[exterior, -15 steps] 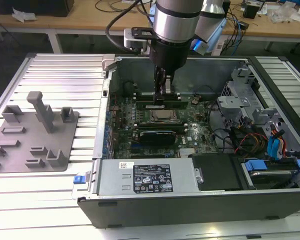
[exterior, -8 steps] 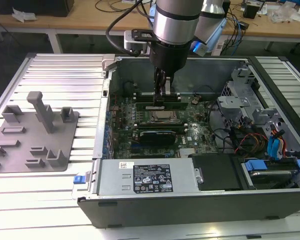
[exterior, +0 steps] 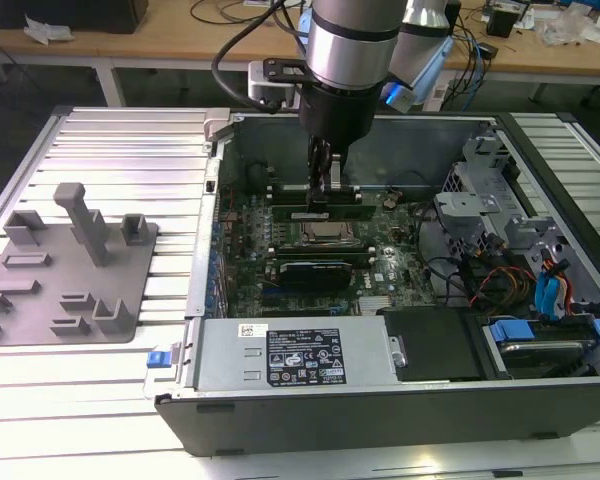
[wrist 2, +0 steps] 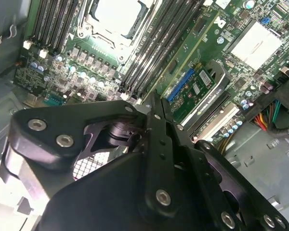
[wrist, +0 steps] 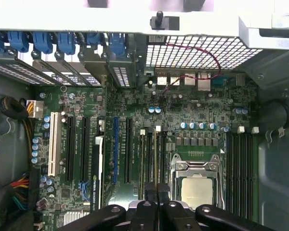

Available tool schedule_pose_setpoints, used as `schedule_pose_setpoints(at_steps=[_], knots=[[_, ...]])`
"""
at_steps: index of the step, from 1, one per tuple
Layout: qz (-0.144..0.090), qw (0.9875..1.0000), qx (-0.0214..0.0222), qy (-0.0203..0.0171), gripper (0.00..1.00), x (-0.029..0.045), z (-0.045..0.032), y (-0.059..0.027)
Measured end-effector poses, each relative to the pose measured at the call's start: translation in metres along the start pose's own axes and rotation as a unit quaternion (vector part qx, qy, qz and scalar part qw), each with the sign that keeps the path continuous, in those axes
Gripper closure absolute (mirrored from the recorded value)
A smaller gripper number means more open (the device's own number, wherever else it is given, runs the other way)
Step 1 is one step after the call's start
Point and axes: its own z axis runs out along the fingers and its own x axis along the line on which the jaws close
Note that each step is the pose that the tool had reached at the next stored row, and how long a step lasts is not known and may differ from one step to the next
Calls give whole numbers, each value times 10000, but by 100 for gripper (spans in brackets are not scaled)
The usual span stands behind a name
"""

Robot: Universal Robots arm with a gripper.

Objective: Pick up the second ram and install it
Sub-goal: 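Insert the second ram into the second slot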

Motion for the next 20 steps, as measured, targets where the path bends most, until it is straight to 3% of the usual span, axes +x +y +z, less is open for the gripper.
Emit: schedule_pose_setpoints(at_steps=[4, 9, 20], knots=[[0, 10000, -1, -3, 91, 1, 40, -2], [0, 10000, -2, -3, 91, 3, 165, -10], [79, 10000, 0, -9, 91, 6, 344, -37]])
